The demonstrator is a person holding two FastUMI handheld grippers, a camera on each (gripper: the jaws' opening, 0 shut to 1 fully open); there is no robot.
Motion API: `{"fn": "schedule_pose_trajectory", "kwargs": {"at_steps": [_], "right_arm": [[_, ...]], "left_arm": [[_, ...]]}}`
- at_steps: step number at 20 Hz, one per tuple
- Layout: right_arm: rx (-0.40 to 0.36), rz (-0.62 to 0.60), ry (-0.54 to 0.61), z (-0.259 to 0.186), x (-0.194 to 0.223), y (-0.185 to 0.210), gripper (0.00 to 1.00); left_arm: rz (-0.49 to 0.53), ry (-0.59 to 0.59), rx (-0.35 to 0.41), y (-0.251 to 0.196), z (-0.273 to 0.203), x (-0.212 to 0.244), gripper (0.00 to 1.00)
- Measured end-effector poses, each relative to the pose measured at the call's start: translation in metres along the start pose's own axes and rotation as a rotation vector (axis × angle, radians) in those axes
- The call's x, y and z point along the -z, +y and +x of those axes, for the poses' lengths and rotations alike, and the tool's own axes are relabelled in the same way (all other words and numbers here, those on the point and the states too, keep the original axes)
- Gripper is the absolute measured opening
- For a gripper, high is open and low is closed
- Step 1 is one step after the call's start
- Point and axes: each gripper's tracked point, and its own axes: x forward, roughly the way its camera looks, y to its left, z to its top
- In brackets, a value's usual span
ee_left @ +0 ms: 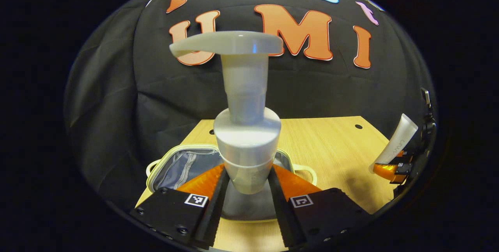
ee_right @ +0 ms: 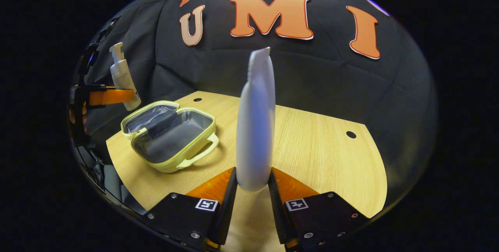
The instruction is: First open the suitcase, pack the skin care products into it, and then close the suitcase.
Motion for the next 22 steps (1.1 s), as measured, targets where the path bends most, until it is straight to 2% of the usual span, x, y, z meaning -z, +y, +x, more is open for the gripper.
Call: {"fn": "schedule_pose_trajectory", "kwargs": {"at_steps": [1, 2, 4, 5, 10, 13, 14, 16, 22], "right_arm": [[0.000, 0.006, -0.003, -0.002, -0.003, 0.006, 0.44], [-0.004, 0.015, -0.011, -0.002, -0.010, 0.013, 0.49], [-0.008, 0.016, -0.023, 0.000, -0.021, 0.025, 0.44], [-0.009, 0.006, -0.020, 0.001, -0.023, 0.030, 0.48], [-0.026, 0.000, -0.014, 0.008, -0.034, 0.061, 0.48], [-0.036, -0.002, -0.003, 0.012, -0.036, 0.079, 0.48], [-0.040, 0.007, -0.003, 0.014, -0.037, 0.086, 0.44], [-0.054, 0.031, 0.008, 0.018, -0.040, 0.103, 0.48], [-0.073, 0.102, 0.025, 0.036, -0.044, 0.141, 0.48]], "left_arm": [[0.005, 0.002, 0.012, 0.001, 0.002, 0.000, 0.62], [0.012, 0.007, 0.023, 0.004, 0.002, 0.003, 0.62], [0.021, 0.017, 0.052, 0.005, 0.009, 0.007, 0.62], [0.022, 0.029, 0.072, 0.005, 0.012, 0.011, 0.62], [0.048, 0.125, 0.152, 0.008, 0.033, 0.039, 0.62], [0.041, 0.204, 0.188, 0.011, 0.047, 0.057, 0.62], [0.048, 0.233, 0.194, 0.012, 0.051, 0.062, 0.62], [0.081, 0.296, 0.210, 0.013, 0.059, 0.074, 0.62], [0.093, 0.479, 0.307, 0.007, 0.063, 0.104, 0.62]]}}
